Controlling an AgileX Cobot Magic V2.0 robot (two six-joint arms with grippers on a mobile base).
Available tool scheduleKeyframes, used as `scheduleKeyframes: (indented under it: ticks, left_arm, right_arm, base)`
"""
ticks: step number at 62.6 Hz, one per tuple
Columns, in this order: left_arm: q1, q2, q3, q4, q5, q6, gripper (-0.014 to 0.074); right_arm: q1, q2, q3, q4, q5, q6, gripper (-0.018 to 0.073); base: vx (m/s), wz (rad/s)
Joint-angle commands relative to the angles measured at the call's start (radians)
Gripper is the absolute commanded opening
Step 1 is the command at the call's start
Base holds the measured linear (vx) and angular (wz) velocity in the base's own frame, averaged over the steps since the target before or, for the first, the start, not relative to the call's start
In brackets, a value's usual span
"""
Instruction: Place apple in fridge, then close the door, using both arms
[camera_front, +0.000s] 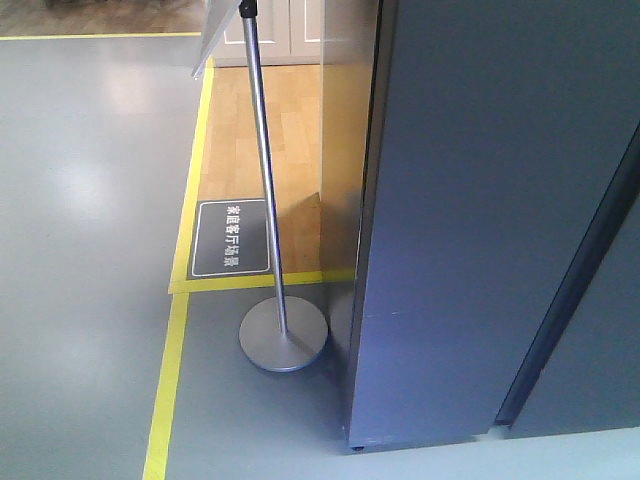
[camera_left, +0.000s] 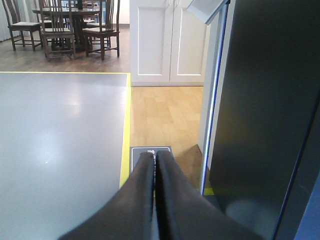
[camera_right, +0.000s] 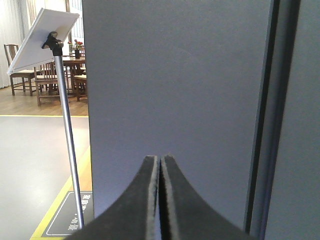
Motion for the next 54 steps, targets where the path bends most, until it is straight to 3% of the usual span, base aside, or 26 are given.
scheduleKeyframes:
  ticks: [1, 54]
  left_arm:
    - [-0.003, -0.016, 0.028, 0.001, -0.071, -0.007, -0.0007]
    - [-0.003, -0.016, 0.028, 0.001, -0.071, -0.007, -0.0007]
  right_arm:
    - [0.001, -0.020, 0.014, -0.010, -0.077, -0.003, -0.0003]
    - [0.001, -0.020, 0.014, -0.010, -0.077, -0.003, -0.0003]
  base:
    - [0.00, 0.00]
    - [0.00, 0.00]
